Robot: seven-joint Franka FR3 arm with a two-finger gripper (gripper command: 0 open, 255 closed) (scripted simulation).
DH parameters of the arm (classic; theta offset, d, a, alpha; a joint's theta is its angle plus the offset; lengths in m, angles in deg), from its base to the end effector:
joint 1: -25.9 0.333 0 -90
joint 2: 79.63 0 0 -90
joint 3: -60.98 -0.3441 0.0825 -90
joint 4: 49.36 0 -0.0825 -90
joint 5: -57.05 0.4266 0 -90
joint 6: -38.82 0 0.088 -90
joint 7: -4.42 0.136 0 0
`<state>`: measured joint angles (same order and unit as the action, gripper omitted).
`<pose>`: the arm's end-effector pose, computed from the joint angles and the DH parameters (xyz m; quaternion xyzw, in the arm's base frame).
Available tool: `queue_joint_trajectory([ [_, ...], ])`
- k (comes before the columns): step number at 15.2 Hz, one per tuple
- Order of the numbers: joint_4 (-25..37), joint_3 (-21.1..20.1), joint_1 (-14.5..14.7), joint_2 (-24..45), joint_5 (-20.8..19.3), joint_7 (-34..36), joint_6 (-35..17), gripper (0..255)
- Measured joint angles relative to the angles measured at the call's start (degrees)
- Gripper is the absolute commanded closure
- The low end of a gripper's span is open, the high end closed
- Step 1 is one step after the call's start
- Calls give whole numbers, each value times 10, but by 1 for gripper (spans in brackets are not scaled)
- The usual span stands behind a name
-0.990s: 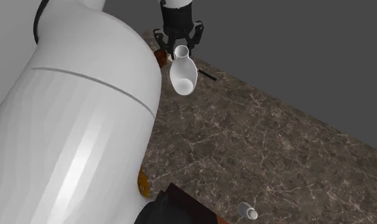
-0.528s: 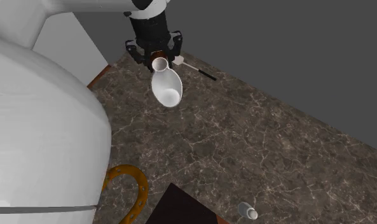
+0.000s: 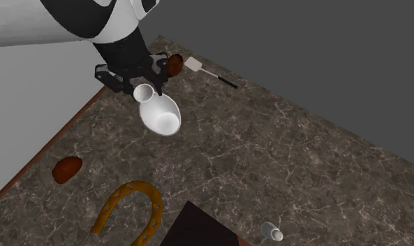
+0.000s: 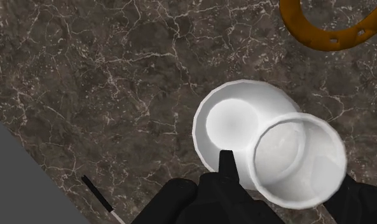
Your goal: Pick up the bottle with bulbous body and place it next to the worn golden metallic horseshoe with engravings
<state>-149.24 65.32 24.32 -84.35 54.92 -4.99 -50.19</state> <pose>0.5555 -0.0642 0.5818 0.9979 0.0314 -0.0553 0.0082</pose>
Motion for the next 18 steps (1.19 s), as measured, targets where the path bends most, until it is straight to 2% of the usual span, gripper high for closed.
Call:
queue_joint_trajectory([
  [11, -91, -66, 44, -154, 23, 108, 66, 255],
  [18, -93, -117, 71, -212, 56, 183, 120, 255],
])
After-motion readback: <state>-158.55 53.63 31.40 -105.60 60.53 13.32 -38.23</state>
